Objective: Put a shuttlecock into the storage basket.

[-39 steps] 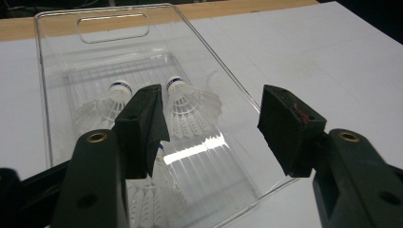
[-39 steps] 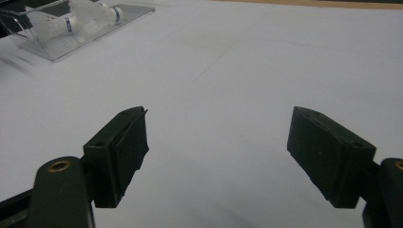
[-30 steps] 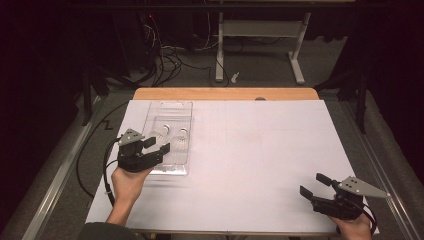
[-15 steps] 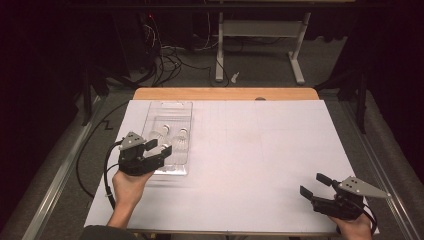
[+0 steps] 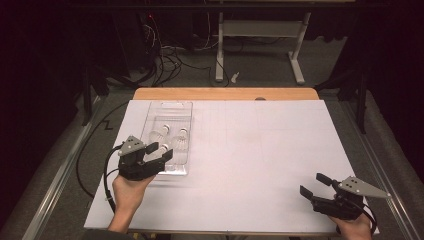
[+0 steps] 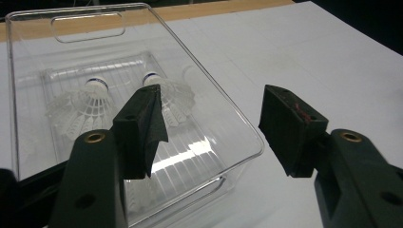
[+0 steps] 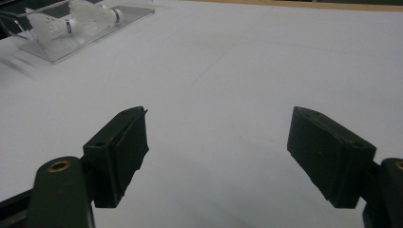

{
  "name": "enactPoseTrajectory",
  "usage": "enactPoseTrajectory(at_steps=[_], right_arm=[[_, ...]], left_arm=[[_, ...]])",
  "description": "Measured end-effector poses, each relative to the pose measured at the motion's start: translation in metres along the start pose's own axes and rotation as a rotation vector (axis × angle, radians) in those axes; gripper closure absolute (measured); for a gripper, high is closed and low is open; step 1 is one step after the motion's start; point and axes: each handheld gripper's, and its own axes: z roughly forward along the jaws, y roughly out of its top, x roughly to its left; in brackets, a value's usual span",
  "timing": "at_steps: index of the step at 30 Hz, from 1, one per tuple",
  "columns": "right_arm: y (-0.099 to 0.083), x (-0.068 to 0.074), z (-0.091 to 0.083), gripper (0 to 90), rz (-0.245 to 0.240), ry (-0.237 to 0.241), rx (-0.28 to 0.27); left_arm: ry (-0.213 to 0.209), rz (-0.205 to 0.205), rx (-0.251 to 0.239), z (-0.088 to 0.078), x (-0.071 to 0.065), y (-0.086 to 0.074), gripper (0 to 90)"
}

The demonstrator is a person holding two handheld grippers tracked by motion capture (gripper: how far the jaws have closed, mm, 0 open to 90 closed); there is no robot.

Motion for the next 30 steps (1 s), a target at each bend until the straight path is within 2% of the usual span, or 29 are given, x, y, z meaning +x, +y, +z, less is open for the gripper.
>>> enactPoseTrajectory(at_steps=[10,30], right_arm=[[0.0,0.0,0.0,21.5,0.0,-0.001,-0.001],[0.0,0.0,0.0,21.5,-0.002,0.0,-0.005]], left_arm=[[-0.007,0.004,-0.01,-0.003,-0.003,-0.004,40.5],[-0.014,-0.014,-0.016,-0.007,-0.004,-0.018,39.9]])
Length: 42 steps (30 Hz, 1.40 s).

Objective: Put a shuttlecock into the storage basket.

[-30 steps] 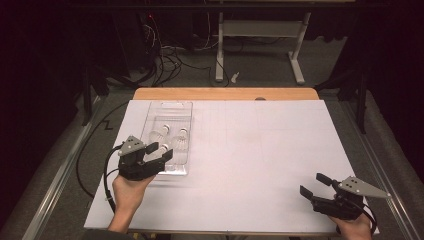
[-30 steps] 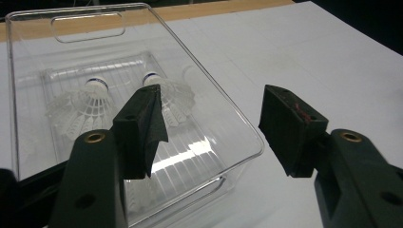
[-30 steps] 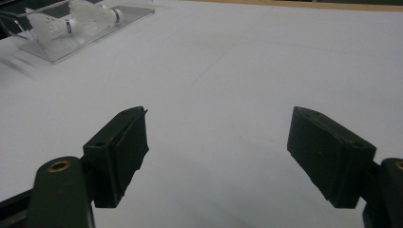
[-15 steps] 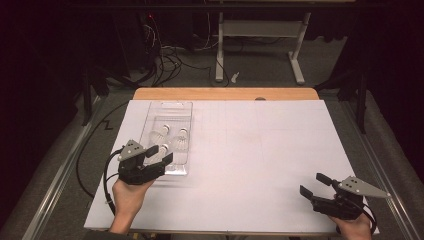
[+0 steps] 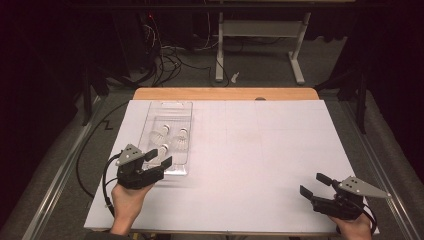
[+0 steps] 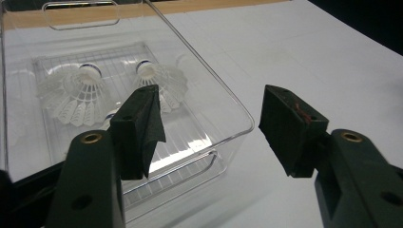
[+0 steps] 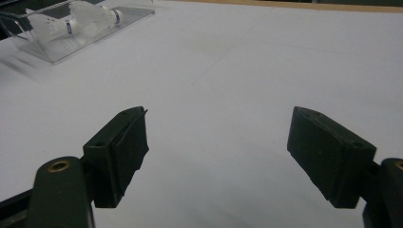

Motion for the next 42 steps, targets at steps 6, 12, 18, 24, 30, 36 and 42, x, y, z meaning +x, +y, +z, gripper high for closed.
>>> enactPoseTrajectory(at_steps=[6,12,18,24,30,36,42], right_arm=[[0.0,0.0,0.001,21.5,0.002,0.0,0.002],[0.0,-0.001,0.0,21.4,0.004,-0.002,0.001],[0.0,0.0,0.0,21.4,0.004,-0.001,0.0],[0.0,0.0,0.0,21.4,0.007,-0.001,-0.001],[0.0,0.0,0.0,21.4,0.008,-0.001,-0.002],[0.0,0.0,0.0,21.4,0.008,-0.001,-0.001],[0.0,-0.001,0.0,21.4,0.009,-0.001,-0.002]], left_arm=[[0.0,-0.007,-0.006,-0.002,0.001,-0.004,39.5],[0.007,-0.014,-0.013,-0.005,0.003,-0.009,39.4],[0.01,-0.017,-0.015,-0.007,0.003,-0.013,39.3],[0.015,-0.021,-0.016,-0.009,0.004,-0.016,39.3],[0.021,-0.026,-0.023,-0.01,0.005,-0.02,39.2],[0.027,-0.028,-0.024,-0.012,0.007,-0.022,39.2],[0.031,-0.033,-0.024,-0.012,0.008,-0.025,39.0]])
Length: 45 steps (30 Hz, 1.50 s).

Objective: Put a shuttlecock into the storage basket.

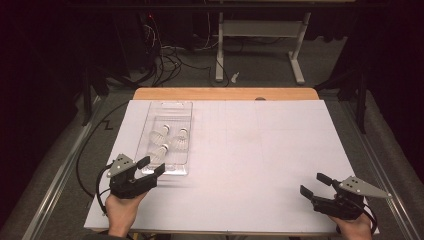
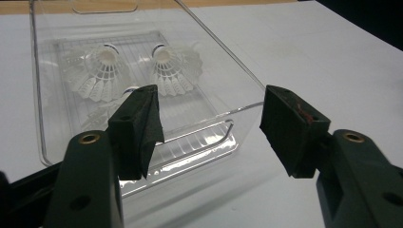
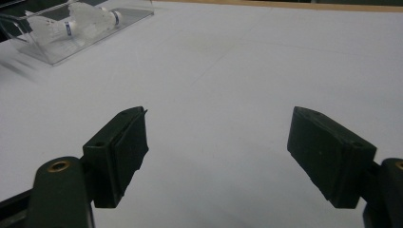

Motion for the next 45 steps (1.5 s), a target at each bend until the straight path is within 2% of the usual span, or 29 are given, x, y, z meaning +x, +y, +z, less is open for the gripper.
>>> enactPoseTrajectory(at_steps=[31,45], right_arm=[[0.0,0.0,0.0,21.3,0.002,-0.001,-0.002],[0.0,0.0,0.0,21.3,0.0,0.001,-0.004]], left_arm=[[0.017,0.001,-0.012,0.001,0.002,-0.01,39.0],[0.022,-0.006,-0.002,0.004,0.005,-0.018,38.7]])
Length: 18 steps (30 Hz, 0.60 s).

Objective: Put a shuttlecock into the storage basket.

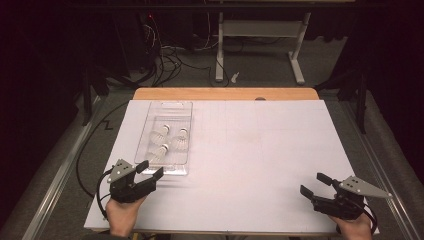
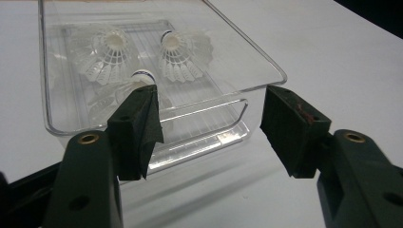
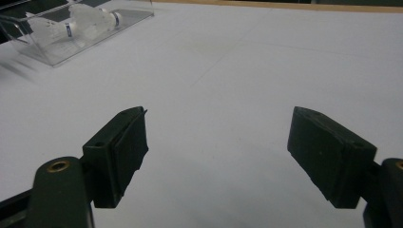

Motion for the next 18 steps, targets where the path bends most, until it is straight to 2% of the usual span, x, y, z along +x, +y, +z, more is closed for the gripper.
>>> enactPoseTrajectory(at_steps=[18], right_arm=[[0.0001,-0.0001,0.0001,21.3,0.0,-0.001,0.0]], left_arm=[[0.004,-0.012,-0.007,0.0007,0.0026,-0.0072,37.8]])
